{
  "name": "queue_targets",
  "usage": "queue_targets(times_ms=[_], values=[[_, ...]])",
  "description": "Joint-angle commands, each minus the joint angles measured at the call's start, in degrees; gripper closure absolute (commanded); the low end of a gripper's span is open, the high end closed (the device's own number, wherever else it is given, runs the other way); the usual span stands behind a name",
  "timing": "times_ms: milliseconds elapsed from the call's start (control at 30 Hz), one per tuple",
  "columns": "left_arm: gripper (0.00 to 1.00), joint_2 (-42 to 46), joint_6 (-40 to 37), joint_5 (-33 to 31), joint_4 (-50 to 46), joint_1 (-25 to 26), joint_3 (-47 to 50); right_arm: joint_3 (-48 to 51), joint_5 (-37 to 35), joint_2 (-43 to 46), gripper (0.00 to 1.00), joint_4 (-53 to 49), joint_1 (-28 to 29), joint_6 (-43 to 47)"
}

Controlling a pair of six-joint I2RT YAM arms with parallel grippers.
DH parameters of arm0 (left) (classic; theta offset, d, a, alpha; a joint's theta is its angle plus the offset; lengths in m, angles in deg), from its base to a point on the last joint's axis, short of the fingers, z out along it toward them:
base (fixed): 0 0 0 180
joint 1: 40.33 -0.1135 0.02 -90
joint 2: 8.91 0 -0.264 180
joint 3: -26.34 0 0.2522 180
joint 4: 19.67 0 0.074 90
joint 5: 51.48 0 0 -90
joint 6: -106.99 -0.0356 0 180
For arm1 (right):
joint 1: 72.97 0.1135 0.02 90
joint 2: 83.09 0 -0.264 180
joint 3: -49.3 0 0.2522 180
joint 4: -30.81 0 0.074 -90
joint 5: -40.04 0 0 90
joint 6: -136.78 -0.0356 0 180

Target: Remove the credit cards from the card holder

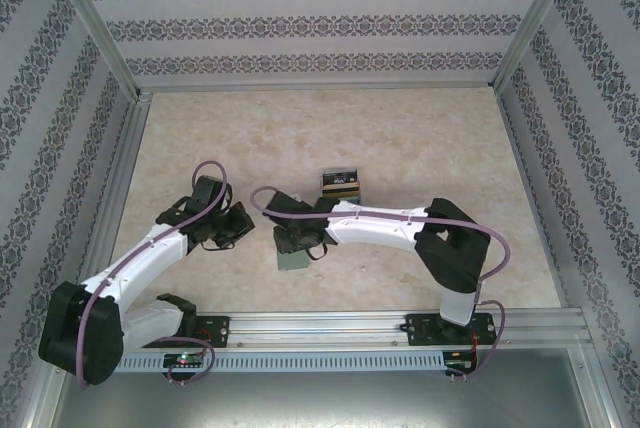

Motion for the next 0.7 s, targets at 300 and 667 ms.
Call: queue_targets(times_ms=[300,667], values=[[0.97,0.08,-0.83,-0.24,-2.50,-0.72,1.66,-2.92,-1.71,-4.00,0.60,-8.49,0.69,0.19],[0.98,0.18,-0.96,0.76,-2.27,-0.74,2.09,-5.10,-1.54,-7.55,0.57,-7.82,0.37,0.66]])
